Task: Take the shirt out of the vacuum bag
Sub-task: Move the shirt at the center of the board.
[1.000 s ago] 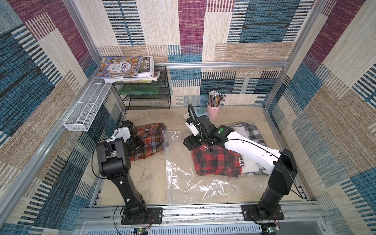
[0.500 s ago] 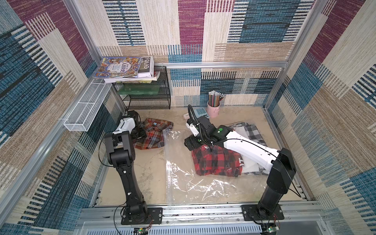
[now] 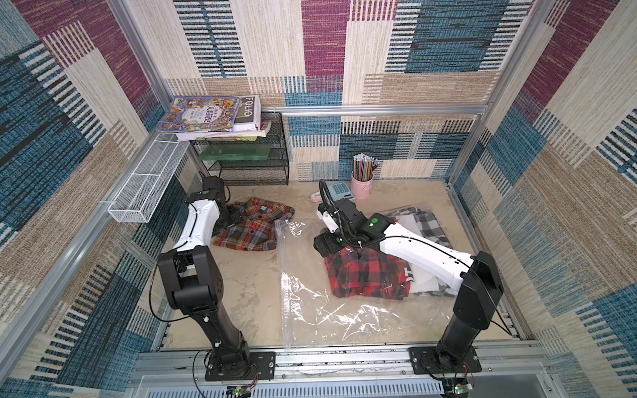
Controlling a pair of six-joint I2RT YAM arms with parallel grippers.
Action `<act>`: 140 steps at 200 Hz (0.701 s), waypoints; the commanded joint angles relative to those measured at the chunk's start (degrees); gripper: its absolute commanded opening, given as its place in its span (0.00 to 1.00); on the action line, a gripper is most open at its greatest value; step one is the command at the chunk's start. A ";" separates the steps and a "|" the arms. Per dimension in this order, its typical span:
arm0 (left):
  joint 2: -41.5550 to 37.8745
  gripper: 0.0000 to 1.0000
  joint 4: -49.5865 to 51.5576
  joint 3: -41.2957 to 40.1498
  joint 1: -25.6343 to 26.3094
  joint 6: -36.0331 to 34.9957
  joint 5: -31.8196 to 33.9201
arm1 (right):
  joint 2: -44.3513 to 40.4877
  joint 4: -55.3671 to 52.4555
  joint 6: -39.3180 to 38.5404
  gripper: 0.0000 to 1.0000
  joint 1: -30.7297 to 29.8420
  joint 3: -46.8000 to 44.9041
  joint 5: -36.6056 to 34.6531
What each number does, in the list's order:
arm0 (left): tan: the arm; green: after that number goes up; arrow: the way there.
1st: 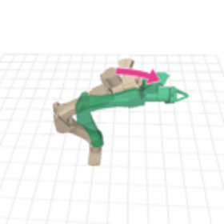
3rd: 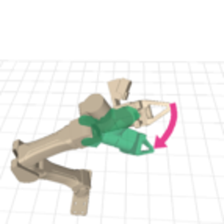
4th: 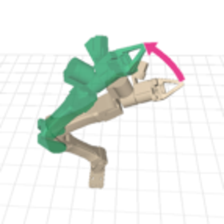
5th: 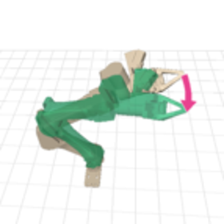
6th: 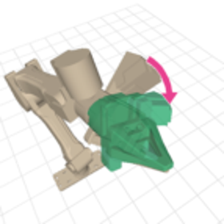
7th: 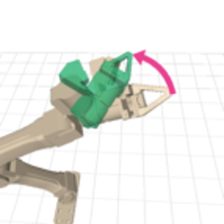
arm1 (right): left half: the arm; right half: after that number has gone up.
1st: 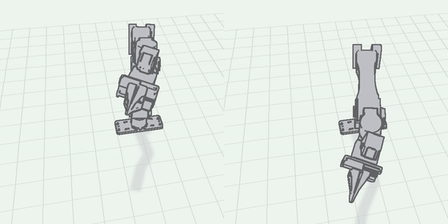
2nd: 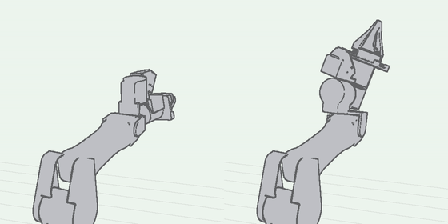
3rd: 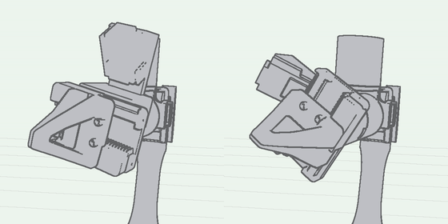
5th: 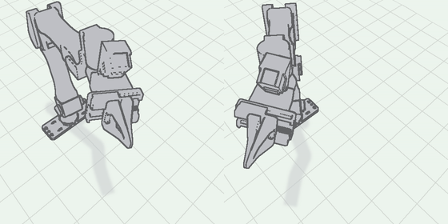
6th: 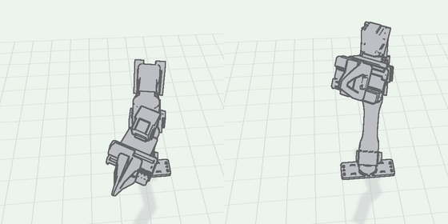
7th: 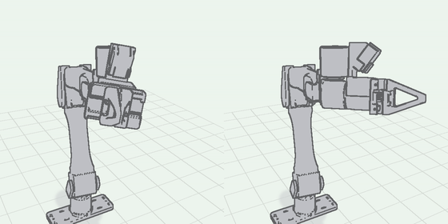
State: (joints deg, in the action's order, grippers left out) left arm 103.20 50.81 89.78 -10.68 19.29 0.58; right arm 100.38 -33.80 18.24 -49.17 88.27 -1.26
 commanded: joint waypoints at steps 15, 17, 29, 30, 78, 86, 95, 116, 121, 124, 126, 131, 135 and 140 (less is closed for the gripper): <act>0.26 0.74 -2.96 -5.49 2.09 0.22 -7.93 | -0.52 0.34 1.18 0.96 -0.05 0.29 -0.55; 0.47 0.74 -3.07 -5.62 2.25 0.22 -8.13 | -0.65 0.45 1.23 0.96 -0.12 0.18 -0.51; 1.16 0.73 -3.62 -6.29 3.47 -0.16 -7.87 | -1.25 0.61 1.54 0.96 -0.16 -0.56 -0.59; 1.19 0.73 -3.75 -6.29 3.56 -0.19 -7.74 | -1.29 0.60 1.58 0.96 -0.15 -0.65 -0.59; 6.56 0.72 -4.85 -5.38 7.59 -0.76 -6.26 | -3.37 1.95 2.67 0.96 -0.22 -3.63 -0.30; 8.04 0.72 -4.82 -4.98 7.85 -0.74 -6.16 | -3.40 1.89 2.68 0.96 -0.23 -3.63 -0.29; 9.69 0.71 -4.83 -4.25 8.03 -0.75 -6.93 | -3.45 1.80 2.79 0.96 -0.23 -3.63 -0.38; 13.73 0.70 -4.26 -2.28 8.13 -0.59 -7.24 | -3.35 1.77 2.93 0.96 -0.23 -3.62 -0.41; 14.63 0.70 -4.21 -1.84 8.15 -0.59 -7.26 | -3.29 1.87 2.95 0.96 -0.23 -3.54 -0.37; 15.19 0.70 -4.23 -1.50 8.13 -0.58 -7.35 | -3.27 1.86 3.05 0.96 -0.23 -3.53 -0.38; 15.54 0.70 -4.25 -1.28 8.17 -0.51 -7.35 | -3.22 1.89 3.04 0.96 -0.25 -3.47 -0.34; 16.47 0.70 -4.15 -0.66 8.13 -0.40 -7.20 | -3.17 1.86 3.03 0.96 -0.23 -3.54 -0.28; 17.15 0.70 -4.09 -0.21 8.11 -0.23 -6.99 | -3.16 1.89 3.17 0.96 -0.23 -3.47 -0.32; 17.99 0.70 -4.11 0.38 7.99 0.22 -6.87 | -3.14 1.89 3.27 0.96 -0.23 -3.44 -0.25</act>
State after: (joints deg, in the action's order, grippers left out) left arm 118.26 46.37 88.09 -2.48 19.07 -6.09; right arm 97.34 -32.62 20.86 -49.28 84.62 -1.30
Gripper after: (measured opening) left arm 0.698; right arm 0.957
